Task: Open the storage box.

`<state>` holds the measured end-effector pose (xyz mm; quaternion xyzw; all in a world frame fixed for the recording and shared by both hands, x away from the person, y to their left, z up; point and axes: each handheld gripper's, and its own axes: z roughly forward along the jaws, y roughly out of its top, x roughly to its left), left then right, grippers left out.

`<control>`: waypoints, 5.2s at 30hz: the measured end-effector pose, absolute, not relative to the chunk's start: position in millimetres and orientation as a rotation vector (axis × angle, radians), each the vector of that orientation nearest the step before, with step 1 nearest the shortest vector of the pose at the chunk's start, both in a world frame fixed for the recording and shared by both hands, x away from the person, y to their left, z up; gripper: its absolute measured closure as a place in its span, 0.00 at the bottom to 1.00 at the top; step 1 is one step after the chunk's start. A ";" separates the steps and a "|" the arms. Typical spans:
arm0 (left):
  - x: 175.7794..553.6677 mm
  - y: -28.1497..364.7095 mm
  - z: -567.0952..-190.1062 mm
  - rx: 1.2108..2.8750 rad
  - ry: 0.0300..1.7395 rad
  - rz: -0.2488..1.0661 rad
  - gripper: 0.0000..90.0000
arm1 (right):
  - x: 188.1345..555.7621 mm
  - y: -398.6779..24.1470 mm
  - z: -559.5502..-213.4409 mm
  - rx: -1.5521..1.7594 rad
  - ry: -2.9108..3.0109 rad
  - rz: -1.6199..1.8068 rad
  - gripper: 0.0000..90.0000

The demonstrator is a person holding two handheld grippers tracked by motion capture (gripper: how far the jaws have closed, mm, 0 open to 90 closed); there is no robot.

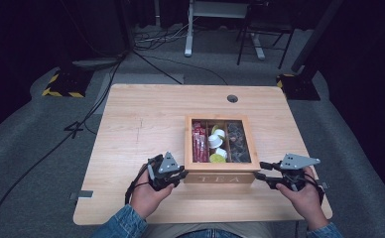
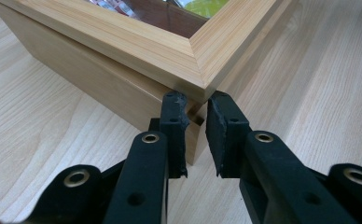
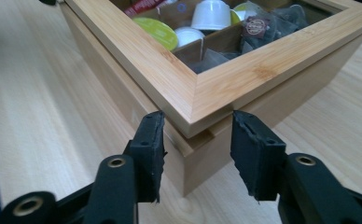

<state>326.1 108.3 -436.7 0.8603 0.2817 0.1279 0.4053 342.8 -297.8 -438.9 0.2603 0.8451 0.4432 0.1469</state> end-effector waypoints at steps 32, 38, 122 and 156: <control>342.0 103.4 -402.4 1.995 0.727 0.409 0.72 | 357.0 -294.8 -400.8 0.670 2.193 1.353 0.47; 347.7 101.7 -396.1 1.968 0.735 0.430 0.70 | 364.1 -291.3 -391.4 0.654 2.151 1.364 0.46; 360.2 177.8 -432.4 1.980 0.956 0.428 0.43 | 547.8 -254.9 -314.5 0.890 1.977 1.472 0.50; 370.5 184.5 -452.4 2.043 1.002 0.384 0.40 | 579.3 -245.1 -377.8 1.025 1.985 1.375 0.35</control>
